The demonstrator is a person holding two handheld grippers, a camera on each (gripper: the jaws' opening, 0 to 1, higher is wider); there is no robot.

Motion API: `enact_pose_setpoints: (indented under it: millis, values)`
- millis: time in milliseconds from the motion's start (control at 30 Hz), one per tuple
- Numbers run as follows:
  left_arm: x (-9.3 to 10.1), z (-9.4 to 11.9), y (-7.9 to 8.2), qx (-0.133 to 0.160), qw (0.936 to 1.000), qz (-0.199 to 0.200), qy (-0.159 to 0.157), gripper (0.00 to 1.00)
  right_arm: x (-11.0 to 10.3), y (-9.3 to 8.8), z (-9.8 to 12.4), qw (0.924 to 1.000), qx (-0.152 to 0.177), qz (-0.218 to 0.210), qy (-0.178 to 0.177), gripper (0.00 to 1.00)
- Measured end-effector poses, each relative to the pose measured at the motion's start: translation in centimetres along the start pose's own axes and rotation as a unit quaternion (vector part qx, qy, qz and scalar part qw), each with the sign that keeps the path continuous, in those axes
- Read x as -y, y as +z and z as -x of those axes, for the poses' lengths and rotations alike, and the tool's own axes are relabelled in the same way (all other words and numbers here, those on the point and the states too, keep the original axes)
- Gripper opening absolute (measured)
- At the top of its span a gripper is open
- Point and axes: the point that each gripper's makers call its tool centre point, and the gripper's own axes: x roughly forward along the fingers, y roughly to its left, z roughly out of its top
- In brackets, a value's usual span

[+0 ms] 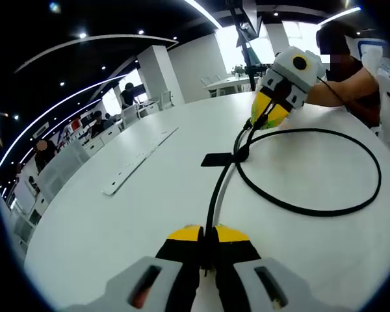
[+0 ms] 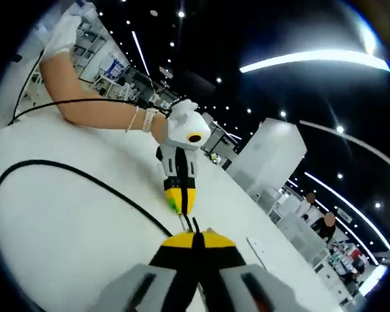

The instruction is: Find the charging cable on the desk, coil it up and secure with Velcro.

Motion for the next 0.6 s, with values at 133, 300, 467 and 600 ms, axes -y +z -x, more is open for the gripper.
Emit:
enact_pose_setpoints:
  millis: [133, 300, 467, 600]
  values:
    - [-0.1, 0.0, 0.0, -0.002, 1.0000, 0.000, 0.001, 0.07, 2.3, -0.8, -0.5, 0.9946, -0.007, -0.102, -0.013, 0.03]
    - [0.0, 0.1, 0.0, -0.001, 1.0000, -0.001, 0.000, 0.07, 4.0, -4.0, -1.5, 0.9755, -0.048, -0.214, -0.010, 0.03]
    - [0.0, 0.1, 0.0, -0.001, 1.0000, -0.001, 0.001, 0.07, 4.5, -5.7, -2.3, 0.9611, -0.070, -0.267, 0.002, 0.03]
    - [0.0, 0.1, 0.0, -0.001, 1.0000, -0.001, 0.000, 0.07, 4.1, -7.4, -3.1, 0.9549, -0.108, -0.276, 0.019, 0.03]
